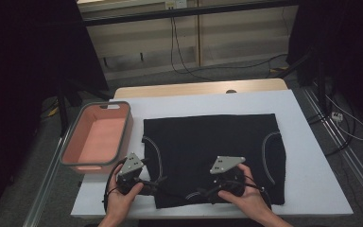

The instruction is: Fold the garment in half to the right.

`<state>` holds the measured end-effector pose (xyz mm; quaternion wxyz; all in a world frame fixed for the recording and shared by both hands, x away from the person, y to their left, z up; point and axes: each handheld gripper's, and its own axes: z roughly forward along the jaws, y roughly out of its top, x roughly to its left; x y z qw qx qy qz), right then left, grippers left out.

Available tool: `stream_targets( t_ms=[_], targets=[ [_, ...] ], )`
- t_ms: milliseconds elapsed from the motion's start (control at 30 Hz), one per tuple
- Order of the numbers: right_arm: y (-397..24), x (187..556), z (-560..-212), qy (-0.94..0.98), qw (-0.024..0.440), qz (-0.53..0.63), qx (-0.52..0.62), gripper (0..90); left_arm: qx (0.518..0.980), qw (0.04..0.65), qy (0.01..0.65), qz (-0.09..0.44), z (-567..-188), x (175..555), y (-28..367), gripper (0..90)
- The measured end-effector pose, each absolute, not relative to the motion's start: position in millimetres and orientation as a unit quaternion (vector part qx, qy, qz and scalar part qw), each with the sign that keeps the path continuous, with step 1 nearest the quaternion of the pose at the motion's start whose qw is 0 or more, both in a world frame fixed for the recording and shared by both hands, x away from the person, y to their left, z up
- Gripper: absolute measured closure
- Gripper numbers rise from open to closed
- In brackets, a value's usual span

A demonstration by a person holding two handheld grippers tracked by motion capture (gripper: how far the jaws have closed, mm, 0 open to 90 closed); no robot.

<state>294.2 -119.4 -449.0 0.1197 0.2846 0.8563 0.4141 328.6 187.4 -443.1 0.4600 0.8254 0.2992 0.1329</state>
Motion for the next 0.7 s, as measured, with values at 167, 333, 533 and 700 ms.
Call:
stream_targets(
  t_ms=[167, 333, 533, 700],
  targets=[
    [-103, 292, -447, 0.864, 0.112, 0.413, 0.266, 11.3, 0.823, 0.463, 0.303, 0.128, -443, 329, 189, 6.3],
    [-89, 295, -447, 0.867, 0.098, 0.416, 0.255, 10.1, 0.823, 0.460, 0.309, 0.126, -443, 331, 192, 6.6],
    [-68, 294, -444, 0.876, 0.097, 0.413, 0.232, 9.4, 0.823, 0.457, 0.311, 0.131, -444, 332, 192, 6.4],
    [-53, 292, -445, 0.882, 0.089, 0.410, 0.215, 9.3, 0.824, 0.455, 0.311, 0.130, -443, 333, 194, 6.4]
  ],
)
